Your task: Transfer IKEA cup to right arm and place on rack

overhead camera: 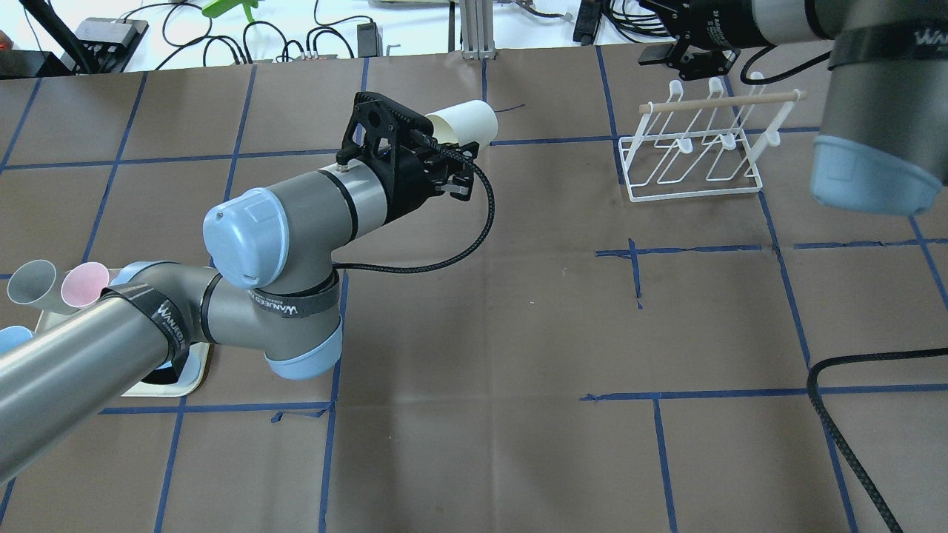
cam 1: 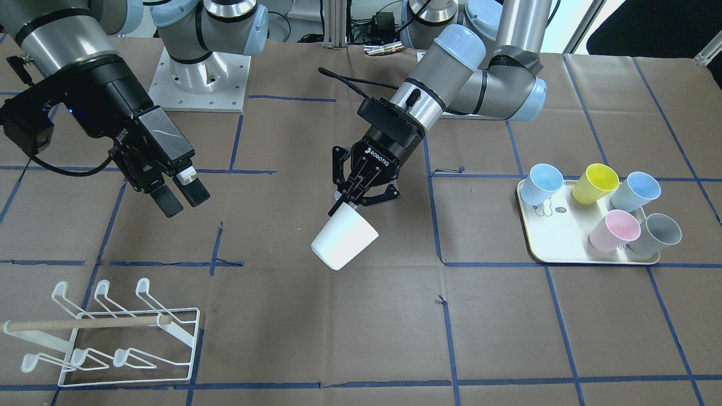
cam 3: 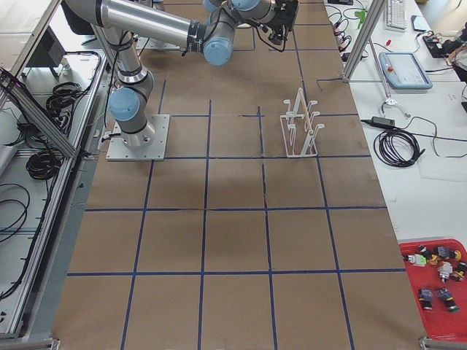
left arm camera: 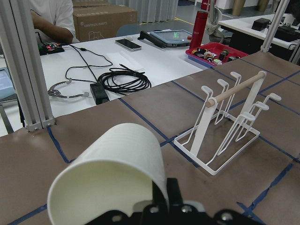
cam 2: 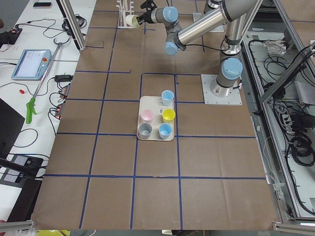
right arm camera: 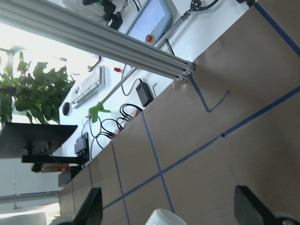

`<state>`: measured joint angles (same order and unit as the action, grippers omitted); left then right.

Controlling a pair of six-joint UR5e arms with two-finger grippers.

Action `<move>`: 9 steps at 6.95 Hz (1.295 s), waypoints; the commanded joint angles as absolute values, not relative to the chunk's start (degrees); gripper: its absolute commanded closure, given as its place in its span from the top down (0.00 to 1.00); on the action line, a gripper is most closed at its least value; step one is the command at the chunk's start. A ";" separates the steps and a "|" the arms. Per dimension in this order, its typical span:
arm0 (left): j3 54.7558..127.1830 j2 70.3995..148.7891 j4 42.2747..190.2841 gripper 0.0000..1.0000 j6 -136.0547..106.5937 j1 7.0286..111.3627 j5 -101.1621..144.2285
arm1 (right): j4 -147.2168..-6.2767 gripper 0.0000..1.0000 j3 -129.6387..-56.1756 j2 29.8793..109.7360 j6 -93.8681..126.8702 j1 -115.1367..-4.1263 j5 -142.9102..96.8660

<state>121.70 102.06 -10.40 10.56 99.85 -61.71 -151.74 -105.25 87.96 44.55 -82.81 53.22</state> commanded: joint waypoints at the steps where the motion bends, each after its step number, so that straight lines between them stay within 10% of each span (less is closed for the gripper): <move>1: 121.90 102.04 -10.46 0.00 10.55 99.84 -61.70 | -173.84 0.99 -111.24 83.96 66.09 -83.14 52.73; 9: 121.90 101.95 -10.46 0.00 10.46 99.93 -61.88 | -203.22 1.00 -121.47 74.53 93.69 -87.63 52.64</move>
